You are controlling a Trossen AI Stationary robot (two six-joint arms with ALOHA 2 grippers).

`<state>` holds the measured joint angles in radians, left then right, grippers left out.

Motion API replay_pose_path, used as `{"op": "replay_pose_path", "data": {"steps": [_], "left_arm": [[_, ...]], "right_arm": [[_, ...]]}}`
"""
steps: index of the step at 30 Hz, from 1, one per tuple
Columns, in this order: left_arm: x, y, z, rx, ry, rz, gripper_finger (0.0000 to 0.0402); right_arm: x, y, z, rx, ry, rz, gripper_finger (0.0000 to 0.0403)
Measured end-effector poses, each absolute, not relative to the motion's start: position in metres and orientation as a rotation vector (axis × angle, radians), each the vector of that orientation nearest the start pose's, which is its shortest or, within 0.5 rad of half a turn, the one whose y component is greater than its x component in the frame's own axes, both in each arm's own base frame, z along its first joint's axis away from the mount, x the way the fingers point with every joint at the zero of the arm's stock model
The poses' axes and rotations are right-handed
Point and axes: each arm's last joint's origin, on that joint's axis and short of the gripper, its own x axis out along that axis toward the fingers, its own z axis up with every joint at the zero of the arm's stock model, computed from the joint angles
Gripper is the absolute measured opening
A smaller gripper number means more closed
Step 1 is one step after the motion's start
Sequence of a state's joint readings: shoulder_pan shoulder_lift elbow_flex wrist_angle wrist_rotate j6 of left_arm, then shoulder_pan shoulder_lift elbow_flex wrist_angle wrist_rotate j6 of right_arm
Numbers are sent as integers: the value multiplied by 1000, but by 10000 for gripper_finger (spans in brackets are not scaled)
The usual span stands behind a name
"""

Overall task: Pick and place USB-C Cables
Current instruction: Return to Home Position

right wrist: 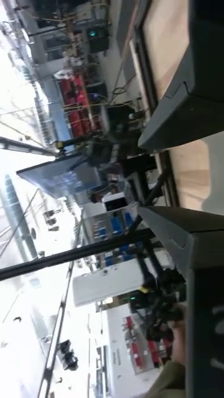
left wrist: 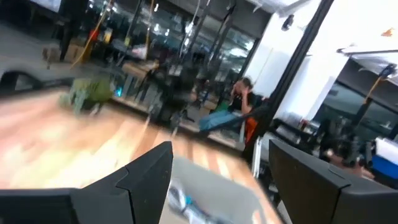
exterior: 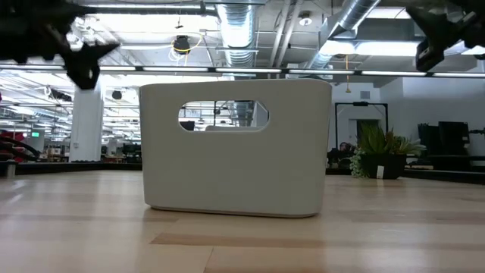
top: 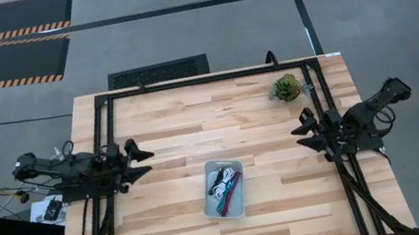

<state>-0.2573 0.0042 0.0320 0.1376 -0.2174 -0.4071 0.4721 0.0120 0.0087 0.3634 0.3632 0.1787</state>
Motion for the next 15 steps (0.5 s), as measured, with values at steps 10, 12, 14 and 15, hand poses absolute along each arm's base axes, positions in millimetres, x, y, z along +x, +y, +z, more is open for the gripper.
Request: {"op": "replay_pose_path", "data": {"steps": [10, 12, 14, 15], "left_arm": [[94, -20, 174, -367, -68, -43, 251], [94, -20, 173, -333, -65, -47, 251], [94, -21, 173, -304, -65, -49, 251], [94, -21, 173, -296, -65, -49, 251]], "right_arm": [[88, 33, 188, 258, -213, 127, 186], [89, 34, 185, 231, -175, 122, 185], [90, 34, 179, 204, -116, 117, 183], [90, 34, 177, 202, -99, 113, 183]]}}
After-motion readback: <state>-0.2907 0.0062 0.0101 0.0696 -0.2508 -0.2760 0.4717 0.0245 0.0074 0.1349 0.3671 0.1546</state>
